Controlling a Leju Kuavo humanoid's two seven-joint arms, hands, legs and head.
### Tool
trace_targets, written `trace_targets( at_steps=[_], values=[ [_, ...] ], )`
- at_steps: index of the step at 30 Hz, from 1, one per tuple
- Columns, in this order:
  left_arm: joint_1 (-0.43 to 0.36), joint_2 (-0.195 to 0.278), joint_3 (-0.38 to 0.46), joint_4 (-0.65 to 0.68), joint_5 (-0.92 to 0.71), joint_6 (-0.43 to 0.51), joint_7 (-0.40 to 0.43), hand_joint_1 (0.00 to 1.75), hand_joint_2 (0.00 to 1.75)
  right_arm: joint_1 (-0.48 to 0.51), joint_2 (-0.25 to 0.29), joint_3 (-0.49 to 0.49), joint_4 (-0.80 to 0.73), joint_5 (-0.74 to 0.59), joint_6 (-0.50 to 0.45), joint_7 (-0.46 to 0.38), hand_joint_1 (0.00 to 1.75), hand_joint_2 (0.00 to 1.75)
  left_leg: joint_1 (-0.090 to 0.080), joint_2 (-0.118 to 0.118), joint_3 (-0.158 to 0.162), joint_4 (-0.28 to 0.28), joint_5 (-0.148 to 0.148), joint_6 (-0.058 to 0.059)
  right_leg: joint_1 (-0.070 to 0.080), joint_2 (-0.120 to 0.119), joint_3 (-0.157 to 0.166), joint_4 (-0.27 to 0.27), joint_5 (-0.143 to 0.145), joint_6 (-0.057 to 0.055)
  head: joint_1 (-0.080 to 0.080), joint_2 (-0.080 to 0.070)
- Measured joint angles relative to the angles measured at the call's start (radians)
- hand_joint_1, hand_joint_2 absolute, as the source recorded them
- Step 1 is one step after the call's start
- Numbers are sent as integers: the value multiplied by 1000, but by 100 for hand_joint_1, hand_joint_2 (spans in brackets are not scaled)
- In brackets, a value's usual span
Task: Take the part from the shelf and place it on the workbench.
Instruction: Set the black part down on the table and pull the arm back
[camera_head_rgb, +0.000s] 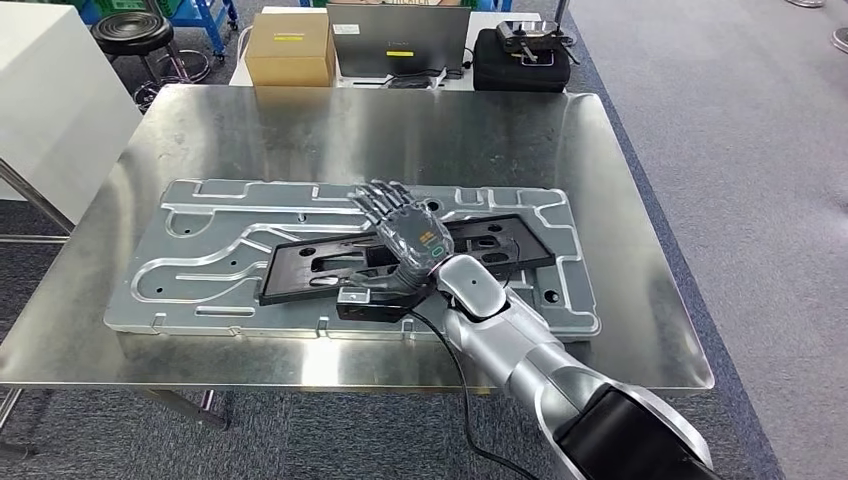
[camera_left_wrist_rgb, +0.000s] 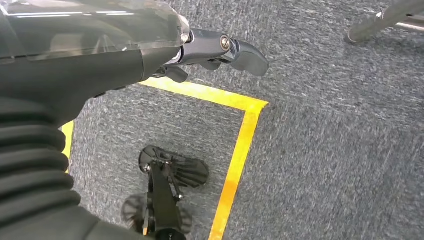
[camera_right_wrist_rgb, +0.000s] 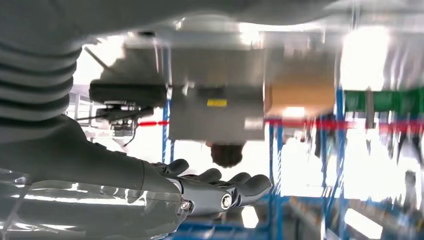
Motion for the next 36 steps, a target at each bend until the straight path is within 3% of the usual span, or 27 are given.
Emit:
trace_targets(
  at_steps=[2,4,7,9,11,12,13,14,16,17,19,21,23,26,27,28,29,32,33,36],
  values=[
    [4,-2,0,0,1,-1,-1,0,0,35,-29,-32,-96,-8,-27,4,0,0,-3,-1,0,0,-1,-6,7,-2,55,-118,42,-14,0,0],
    [10,-3,0,0,2,-1,-2,0,0,75,-60,-64,-191,-15,-40,3,0,0,-2,-2,0,-3,-2,-16,12,-2,67,-147,42,-20,0,0],
    [14,-3,0,0,4,-1,-3,0,0,132,-91,-107,-309,-13,-49,-23,0,0,-2,1,-1,4,-14,-30,5,-2,75,-164,49,-30,0,0],
    [16,-3,1,0,13,-2,-5,0,0,190,-106,-162,-424,-22,-59,-85,0,0,-1,3,-33,83,-65,-35,0,-5,85,-175,52,-37,0,0],
    [21,-3,7,0,32,-13,-12,0,0,282,-128,-249,-586,-91,-65,-191,0,0,0,3,-93,219,-129,-39,2,-11,90,-176,48,-40,0,0],
    [26,-4,12,0,46,-26,-18,0,0,347,-143,-304,-689,-160,-66,-251,0,0,0,3,-115,267,-144,-40,3,-15,93,-175,45,-39,0,0],
    [33,-4,19,0,61,-42,-26,0,0,421,-159,-368,-804,-245,-67,-308,0,0,0,4,-116,272,-136,-41,4,-19,97,-174,40,-37,0,0],
    [41,-4,27,0,74,-57,-33,0,0,496,-174,-436,-918,-330,-68,-353,0,0,0,4,-97,237,-110,-40,4,-23,101,-172,35,-35,0,0],
    [55,-5,39,0,90,-73,-41,0,0,614,-197,-560,-1107,-450,-69,-405,0,0,0,3,-25,106,-49,-35,5,-25,106,-163,24,-28,0,0],
    [59,-5,44,0,95,-75,-43,0,0,657,-206,-608,-1177,-481,-69,-415,0,0,-1,2,4,52,-34,-31,6,-22,105,-157,20,-24,0,0],
    [60,-6,56,0,107,-74,-44,0,0,750,-219,-694,-1295,-544,-66,-423,0,0,-4,2,30,7,-33,-20,8,-15,102,-152,17,-14,0,0],
    [58,-10,70,0,120,-71,-44,0,0,875,-227,-811,-1378,-655,-41,-427,0,0,-4,-1,34,0,-29,-8,8,-16,108,-153,14,-3,0,0],
    [61,-15,84,0,129,-72,-45,0,0,998,-230,-968,-1419,-733,25,-434,0,0,-1,-3,34,-8,-21,6,4,-14,98,-118,-23,9,0,0],
    [65,-19,93,0,128,-84,-50,0,0,1085,-203,-1171,-1418,-689,153,-441,0,0,-2,6,23,-11,-13,16,-2,-6,27,53,-130,23,0,0],
    [64,-19,94,0,126,-90,-53,0,0,1102,-187,-1225,-1411,-662,188,-441,0,0,-2,8,18,-11,-10,16,-4,-6,9,102,-150,26,0,0],
    [64,-19,95,0,124,-96,-56,0,0,1111,-169,-1280,-1397,-628,225,-441,0,0,-3,10,12,-10,-7,16,-7,-6,8,117,-151,28,0,0],
    [63,-19,95,0,121,-102,-58,0,0,1113,-152,-1334,-1378,-589,261,-440,0,0,-3,10,8,-9,-4,15,-10,-6,29,90,-133,28,0,0],
    [61,-19,95,0,119,-119,-62,0,0,1090,-116,-1494,-1287,-462,349,-440,0,0,-4,11,0,-7,9,5,-12,-7,154,-119,-55,23,0,0],
    [60,-19,96,0,121,-122,-63,0,0,1079,-112,-1541,-1247,-425,361,-440,0,0,-5,10,-2,-7,13,0,-9,-7,176,-161,-43,19,0,0],
    [61,-20,105,0,126,-126,-67,0,0,1037,-111,-1665,-1092,-301,390,-439,0,0,-4,9,-4,-11,29,-20,-4,-7,175,-178,-23,2,0,0]
  ],
)
